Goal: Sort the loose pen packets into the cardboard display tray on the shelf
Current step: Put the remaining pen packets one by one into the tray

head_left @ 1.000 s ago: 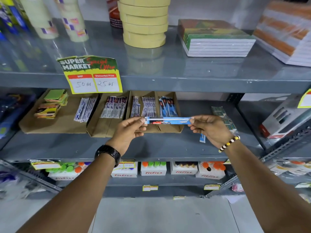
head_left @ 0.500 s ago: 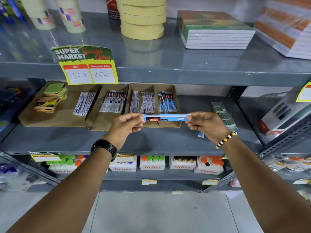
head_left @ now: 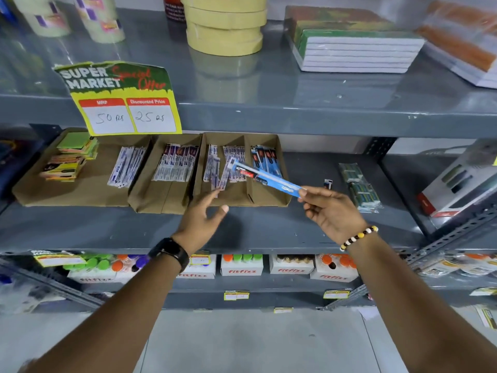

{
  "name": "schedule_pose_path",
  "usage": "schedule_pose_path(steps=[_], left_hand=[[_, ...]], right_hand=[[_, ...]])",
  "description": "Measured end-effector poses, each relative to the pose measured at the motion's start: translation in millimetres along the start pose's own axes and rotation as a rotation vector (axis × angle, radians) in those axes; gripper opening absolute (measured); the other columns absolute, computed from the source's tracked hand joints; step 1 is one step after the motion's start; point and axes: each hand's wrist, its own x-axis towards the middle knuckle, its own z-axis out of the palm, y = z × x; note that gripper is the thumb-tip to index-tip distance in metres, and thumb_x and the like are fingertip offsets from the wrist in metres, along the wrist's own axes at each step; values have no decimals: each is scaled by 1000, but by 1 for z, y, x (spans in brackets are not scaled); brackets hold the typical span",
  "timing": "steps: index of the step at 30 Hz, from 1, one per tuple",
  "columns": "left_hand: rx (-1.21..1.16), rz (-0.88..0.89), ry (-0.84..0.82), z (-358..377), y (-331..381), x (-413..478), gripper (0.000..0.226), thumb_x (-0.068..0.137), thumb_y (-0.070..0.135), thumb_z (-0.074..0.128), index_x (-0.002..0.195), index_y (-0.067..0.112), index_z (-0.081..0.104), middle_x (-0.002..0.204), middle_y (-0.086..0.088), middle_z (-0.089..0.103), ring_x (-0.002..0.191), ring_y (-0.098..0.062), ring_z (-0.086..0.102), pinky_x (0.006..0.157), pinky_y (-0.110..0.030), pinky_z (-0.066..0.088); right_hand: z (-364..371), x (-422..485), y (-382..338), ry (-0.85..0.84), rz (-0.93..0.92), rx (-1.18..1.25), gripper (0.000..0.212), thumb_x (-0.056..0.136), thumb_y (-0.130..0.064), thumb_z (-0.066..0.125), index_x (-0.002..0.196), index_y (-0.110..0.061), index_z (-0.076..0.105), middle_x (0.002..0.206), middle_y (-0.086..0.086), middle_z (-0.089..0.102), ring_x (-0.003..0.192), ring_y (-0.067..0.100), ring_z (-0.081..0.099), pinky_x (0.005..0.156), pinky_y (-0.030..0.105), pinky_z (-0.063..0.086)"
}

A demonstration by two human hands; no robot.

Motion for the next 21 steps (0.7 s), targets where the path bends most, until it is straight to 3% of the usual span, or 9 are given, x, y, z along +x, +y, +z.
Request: schedule_pose_path(steps=[3,6,9,15,18,21], left_hand=[[450,190,11,26,-26,5,67,95,46,58,151,18,35,153,-13,39,140,-34,37,111,-50,40],[670,299,1,50,-39,3,69,98,53,40,150,7,36,155,-21,36,144,-42,31,117,-52,28],[759,303,-32,63,-51,1,74,100,58,26,156,8,22,164,-14,15,153,-33,11,123,-50,8],[803,296,-54,64,-51,1,79,99,62,23,157,9,17,166,-12,10,153,-31,6,122,-55,9],[803,299,-53,65,-53,3,80,98,63,26,156,9,20,166,-11,15,153,-31,11,122,-55,11],[809,288,-59,66,-56,3,80,97,64,27,156,10,21,166,-10,15,153,-32,11,122,-55,10]], right_hand=[[2,10,11,77,44,146,13,81,-5,70,94,-5,74,76,8,72,61,11,64,59,21,55],[8,22,22,160,93,269,18,83,-2,70,100,0,70,80,10,72,65,12,69,61,21,57],[14,40,34,225,117,330,23,84,2,69,106,5,66,87,14,72,70,15,73,61,23,57],[49,85,34,289,146,354,4,89,6,62,92,6,63,88,16,71,71,19,71,55,25,57],[62,114,27,237,144,251,6,91,6,57,87,1,61,91,17,68,76,19,68,64,26,60],[62,125,22,174,129,71,27,89,9,52,115,8,54,102,14,58,82,19,63,76,28,58]])
